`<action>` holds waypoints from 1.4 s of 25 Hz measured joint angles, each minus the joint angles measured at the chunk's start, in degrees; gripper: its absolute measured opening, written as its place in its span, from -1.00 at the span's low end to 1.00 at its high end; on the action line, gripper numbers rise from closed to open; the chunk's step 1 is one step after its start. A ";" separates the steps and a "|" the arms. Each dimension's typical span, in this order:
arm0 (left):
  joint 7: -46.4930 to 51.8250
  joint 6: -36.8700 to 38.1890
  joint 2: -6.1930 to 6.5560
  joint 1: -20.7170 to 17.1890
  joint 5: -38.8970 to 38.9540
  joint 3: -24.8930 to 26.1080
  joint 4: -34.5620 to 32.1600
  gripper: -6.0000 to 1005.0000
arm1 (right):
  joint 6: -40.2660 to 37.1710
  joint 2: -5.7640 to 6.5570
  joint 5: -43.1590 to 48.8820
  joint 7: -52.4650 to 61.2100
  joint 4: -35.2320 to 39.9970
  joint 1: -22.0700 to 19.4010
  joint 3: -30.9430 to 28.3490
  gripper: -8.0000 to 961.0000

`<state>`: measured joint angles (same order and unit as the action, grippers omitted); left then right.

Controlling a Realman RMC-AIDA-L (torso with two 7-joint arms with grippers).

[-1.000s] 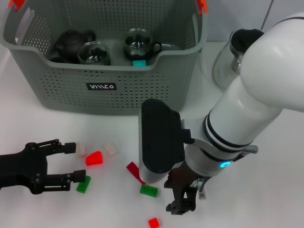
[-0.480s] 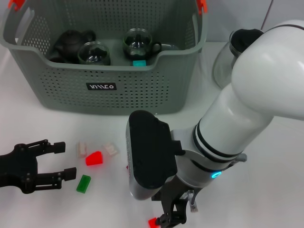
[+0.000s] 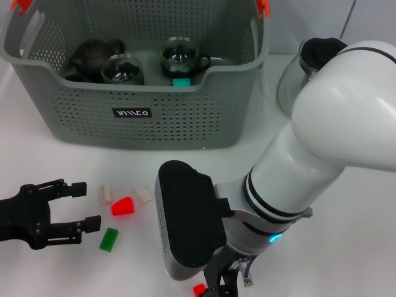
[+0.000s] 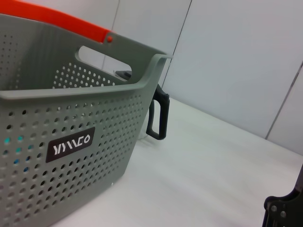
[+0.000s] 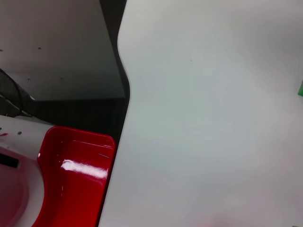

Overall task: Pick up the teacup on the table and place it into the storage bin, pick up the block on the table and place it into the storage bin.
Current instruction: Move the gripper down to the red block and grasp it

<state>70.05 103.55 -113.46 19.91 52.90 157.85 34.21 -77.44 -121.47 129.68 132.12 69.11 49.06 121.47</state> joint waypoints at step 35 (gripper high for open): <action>0.27 -0.33 -0.51 0.34 0.19 0.53 -0.37 0.72 | 2.03 -0.12 -0.13 -4.99 -2.43 2.33 4.15 0.27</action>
<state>70.33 103.22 -113.98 20.25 53.09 158.38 33.83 -75.41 -121.58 129.55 127.14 66.67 51.39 125.62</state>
